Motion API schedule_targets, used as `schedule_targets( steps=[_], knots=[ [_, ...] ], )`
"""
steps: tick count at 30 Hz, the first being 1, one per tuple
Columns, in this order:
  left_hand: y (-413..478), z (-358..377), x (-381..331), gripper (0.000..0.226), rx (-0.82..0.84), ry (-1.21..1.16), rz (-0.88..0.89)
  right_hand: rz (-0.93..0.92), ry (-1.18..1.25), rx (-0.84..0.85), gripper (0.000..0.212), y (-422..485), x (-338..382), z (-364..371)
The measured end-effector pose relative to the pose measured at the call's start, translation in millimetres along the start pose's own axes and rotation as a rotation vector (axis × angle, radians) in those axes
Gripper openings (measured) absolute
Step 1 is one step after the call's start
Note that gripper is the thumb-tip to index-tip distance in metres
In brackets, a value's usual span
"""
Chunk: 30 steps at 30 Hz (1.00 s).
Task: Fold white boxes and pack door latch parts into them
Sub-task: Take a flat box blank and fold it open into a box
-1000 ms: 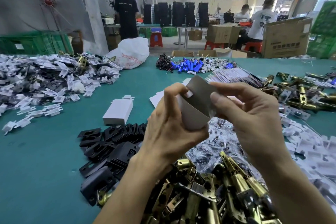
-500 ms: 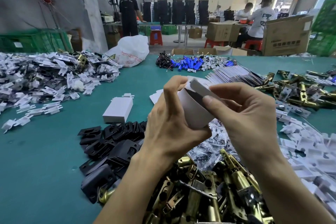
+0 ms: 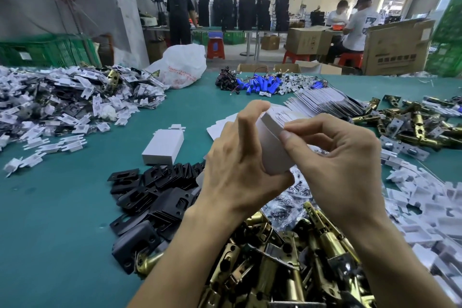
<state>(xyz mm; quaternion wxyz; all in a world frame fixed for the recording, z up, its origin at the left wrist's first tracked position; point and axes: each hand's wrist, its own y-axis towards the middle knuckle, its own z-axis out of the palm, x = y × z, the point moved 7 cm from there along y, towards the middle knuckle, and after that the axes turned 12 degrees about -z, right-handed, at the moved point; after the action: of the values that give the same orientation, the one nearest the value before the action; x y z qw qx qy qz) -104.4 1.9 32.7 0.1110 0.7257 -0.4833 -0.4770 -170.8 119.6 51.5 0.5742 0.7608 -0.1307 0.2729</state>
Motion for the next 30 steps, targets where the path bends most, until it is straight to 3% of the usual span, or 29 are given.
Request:
schedule_targets(
  steps=[4, 8, 13, 17, 20, 22, 24, 26, 28, 30],
  knots=[
    [1.8, -6.0, 3.2, 0.073, -0.015, -0.054, -0.022, 0.016, 0.146, 0.125, 0.015, 1.6, 1.0, 8.2],
    [3.4, -12.6, 7.7, 0.057, -0.035, -0.086, -0.071, 0.036, 0.246, 0.304, 0.035, -1.7, -1.9, 21.5],
    [2.6, -13.8, 7.3, 0.055, -0.024, -0.133, -0.092, 0.056, 0.332, 0.334, 0.039, -2.6, -5.9, 26.3],
    [1.1, -12.1, 4.8, 0.057, -0.011, -0.176, -0.068, 0.072, 0.275, 0.284, 0.032, -3.4, -12.9, 20.4],
    [2.8, -9.1, 0.5, 0.075, 0.022, -0.175, -0.005, 0.023, 0.231, 0.185, 0.026, -0.1, -13.2, 10.0],
    [1.5, -15.7, -10.0, 0.079, -0.07, -0.129, 0.103, 0.033, 0.222, 0.073, 0.023, 3.8, -13.7, -2.0],
    [-1.0, -29.1, -18.3, 0.059, -0.237, -0.12, 0.148, 0.067, 0.207, -0.051, 0.024, 8.7, -17.6, -18.1],
    [4.1, -36.6, -12.1, 0.036, -0.228, -0.288, 0.007, 0.116, 0.256, -0.156, 0.033, 12.1, -24.7, -31.2],
    [9.9, -21.5, 5.0, 0.049, 0.063, -0.568, -0.381, 0.149, 0.366, -0.172, 0.049, 13.7, -30.3, -33.4],
    [1.5, 5.6, 20.3, 0.077, 0.426, -0.752, -0.761, 0.127, 0.435, -0.086, 0.06, 13.1, -27.1, -23.8]
  ],
)
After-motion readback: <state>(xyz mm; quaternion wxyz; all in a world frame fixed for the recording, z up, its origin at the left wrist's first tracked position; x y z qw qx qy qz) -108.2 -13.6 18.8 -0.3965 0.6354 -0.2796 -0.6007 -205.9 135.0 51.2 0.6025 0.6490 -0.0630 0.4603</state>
